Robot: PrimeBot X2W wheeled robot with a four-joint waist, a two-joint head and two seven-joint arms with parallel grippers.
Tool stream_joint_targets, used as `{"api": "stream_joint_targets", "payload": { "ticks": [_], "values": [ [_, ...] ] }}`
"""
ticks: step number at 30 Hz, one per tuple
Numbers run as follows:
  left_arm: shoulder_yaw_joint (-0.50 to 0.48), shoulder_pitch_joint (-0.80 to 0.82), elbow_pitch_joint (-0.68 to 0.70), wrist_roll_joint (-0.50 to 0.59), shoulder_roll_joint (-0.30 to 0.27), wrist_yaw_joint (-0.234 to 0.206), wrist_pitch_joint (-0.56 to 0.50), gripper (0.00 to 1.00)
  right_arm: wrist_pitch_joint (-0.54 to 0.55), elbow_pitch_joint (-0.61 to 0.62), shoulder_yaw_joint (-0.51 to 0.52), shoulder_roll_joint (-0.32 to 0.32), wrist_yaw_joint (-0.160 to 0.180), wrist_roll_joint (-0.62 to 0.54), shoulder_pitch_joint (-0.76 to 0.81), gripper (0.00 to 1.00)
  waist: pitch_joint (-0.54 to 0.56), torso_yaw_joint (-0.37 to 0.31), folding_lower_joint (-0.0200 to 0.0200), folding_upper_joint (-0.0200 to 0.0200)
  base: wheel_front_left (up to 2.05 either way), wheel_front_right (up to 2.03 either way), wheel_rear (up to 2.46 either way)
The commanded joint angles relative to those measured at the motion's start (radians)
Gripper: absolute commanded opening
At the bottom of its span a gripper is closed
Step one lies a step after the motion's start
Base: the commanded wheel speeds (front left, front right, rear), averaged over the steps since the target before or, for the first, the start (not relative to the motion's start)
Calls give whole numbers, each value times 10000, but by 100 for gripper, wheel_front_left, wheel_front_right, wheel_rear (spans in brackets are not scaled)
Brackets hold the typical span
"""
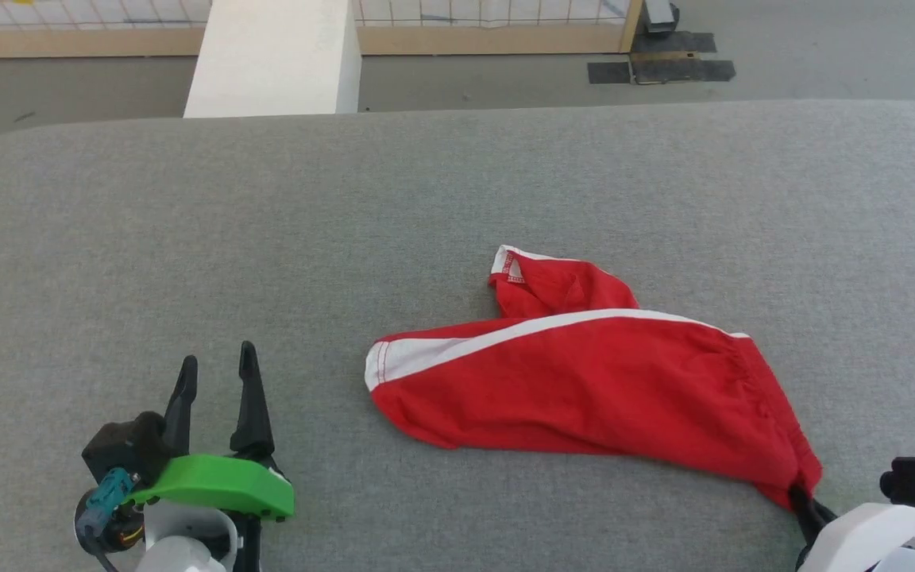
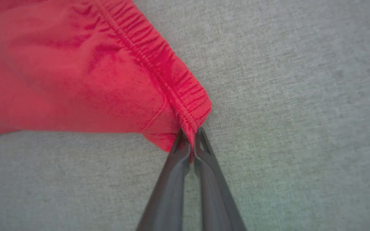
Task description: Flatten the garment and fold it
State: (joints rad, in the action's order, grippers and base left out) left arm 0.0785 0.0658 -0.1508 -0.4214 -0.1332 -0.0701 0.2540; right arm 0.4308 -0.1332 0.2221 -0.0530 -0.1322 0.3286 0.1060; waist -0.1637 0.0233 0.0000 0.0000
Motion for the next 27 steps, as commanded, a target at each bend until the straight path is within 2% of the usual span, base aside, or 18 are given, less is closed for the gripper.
{"api": "stream_joint_targets", "payload": {
  "ticks": [1,2,9,12,15,18,21,27],
  "values": [
    [3,117,-50,-111,-71,59,-89,100,88,-173,-206,28,15,203,169,7,-31,-120,0,0,0,0,0],
    [5,107,-68,-129,-87,64,-126,100,-48,-147,-281,28,15,277,147,100,-30,-154,0,0,0,0,0],
    [315,235,60,-300,-218,252,-1004,100,-1365,243,460,28,15,303,-601,100,22,-424,0,0,0,0,0],
    [745,528,309,-328,-418,502,-2060,100,-1486,479,951,28,15,353,-840,100,21,-498,0,0,0,0,0],
    [1282,910,490,-392,-716,715,-3783,100,-1506,738,1586,28,15,284,-1011,100,10,-580,0,0,0,0,0],
    [1575,1112,406,-368,-1016,421,-5640,100,-1470,925,1935,28,15,263,-1159,100,-44,-726,0,0,0,0,0],
    [1691,1248,465,-391,-1203,209,-6751,100,-1444,1022,1992,28,15,288,-1278,100,-160,-901,0,0,0,0,0],
    [1708,1316,604,-805,-1068,263,-7180,100,-1582,955,1776,28,15,455,-1296,100,-365,-1060,0,0,0,0,0]
  ]
}}
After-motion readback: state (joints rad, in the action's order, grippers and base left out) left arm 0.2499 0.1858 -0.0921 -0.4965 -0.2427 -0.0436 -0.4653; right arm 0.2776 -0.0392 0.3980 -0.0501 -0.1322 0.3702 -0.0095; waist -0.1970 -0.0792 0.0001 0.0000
